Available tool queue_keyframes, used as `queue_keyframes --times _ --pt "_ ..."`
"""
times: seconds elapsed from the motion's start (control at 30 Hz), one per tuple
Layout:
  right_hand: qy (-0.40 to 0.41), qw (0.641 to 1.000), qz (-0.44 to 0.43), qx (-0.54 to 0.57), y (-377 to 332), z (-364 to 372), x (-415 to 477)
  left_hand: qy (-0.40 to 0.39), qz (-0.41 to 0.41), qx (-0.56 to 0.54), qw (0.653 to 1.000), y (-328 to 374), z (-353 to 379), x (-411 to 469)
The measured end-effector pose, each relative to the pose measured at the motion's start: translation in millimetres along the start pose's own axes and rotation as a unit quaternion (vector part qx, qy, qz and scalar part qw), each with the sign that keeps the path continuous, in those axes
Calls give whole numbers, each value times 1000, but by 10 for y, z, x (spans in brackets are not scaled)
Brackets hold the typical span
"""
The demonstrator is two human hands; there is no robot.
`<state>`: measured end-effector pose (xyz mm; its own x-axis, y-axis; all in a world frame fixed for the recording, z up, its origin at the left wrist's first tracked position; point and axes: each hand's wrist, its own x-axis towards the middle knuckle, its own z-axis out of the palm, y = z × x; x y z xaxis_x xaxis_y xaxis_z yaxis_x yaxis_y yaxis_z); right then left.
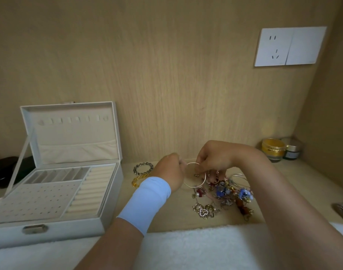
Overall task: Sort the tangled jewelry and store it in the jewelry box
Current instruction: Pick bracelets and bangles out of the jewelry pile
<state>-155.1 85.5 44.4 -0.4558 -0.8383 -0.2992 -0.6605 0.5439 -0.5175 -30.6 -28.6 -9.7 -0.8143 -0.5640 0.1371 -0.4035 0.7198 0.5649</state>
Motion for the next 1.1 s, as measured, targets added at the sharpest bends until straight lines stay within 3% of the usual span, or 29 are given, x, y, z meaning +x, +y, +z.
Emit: queue_keyframes --times 0.17,0.27,0.33,0.5,0.6,0.7,0.87,1.0,1.1 --pt "84 992 -39 89 -26 19 68 -16 -1 -9 1000 -94 -233 41" --pt "186 975 -47 109 -95 216 222 54 -19 79 995 -317 -361 92" --pt "234 968 -33 87 -121 416 370 58 -34 132 989 -467 -392 104" --pt "287 956 -1 56 -103 657 619 -71 -62 234 968 -604 -227 104" --pt "319 946 41 51 -85 698 668 -111 -77 247 960 -641 -204 115" --pt "335 939 58 49 -75 735 713 -113 -79 240 961 -650 -262 109" --pt "331 942 51 20 -125 790 765 -90 14 148 985 -565 -181 121" --pt "288 958 12 1 -124 779 751 -151 13 178 972 -618 -122 137" --pt "240 966 -8 -91 -129 772 682 -149 6 203 968 -658 -122 163"
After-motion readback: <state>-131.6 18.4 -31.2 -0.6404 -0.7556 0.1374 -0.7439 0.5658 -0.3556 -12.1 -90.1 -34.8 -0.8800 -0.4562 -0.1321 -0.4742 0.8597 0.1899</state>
